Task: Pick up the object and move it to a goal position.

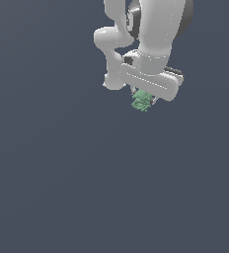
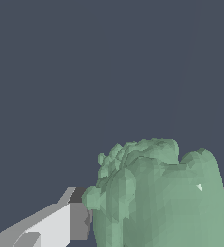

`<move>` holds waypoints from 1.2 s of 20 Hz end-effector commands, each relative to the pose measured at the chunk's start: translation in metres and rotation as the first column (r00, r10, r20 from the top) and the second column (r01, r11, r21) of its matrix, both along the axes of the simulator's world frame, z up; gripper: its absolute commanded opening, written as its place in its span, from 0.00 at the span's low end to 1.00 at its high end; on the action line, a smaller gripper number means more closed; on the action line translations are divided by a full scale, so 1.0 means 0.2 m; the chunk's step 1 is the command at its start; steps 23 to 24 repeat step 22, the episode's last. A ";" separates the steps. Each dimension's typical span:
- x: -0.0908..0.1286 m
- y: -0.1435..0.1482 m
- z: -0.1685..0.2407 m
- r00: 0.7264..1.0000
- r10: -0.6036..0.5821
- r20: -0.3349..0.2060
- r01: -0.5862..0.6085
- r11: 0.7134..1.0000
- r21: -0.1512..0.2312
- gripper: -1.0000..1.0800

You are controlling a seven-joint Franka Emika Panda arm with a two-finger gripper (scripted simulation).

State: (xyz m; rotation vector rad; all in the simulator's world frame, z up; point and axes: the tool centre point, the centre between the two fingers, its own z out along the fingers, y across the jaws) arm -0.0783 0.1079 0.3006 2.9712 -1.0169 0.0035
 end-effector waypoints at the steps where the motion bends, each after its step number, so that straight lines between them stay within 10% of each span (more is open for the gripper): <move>1: -0.03 0.04 0.14 1.000 0.000 -0.001 0.000 1.000 -0.001 0.00; 24: -0.14 0.24 0.72 1.000 0.001 -0.002 -0.001 1.000 0.002 0.00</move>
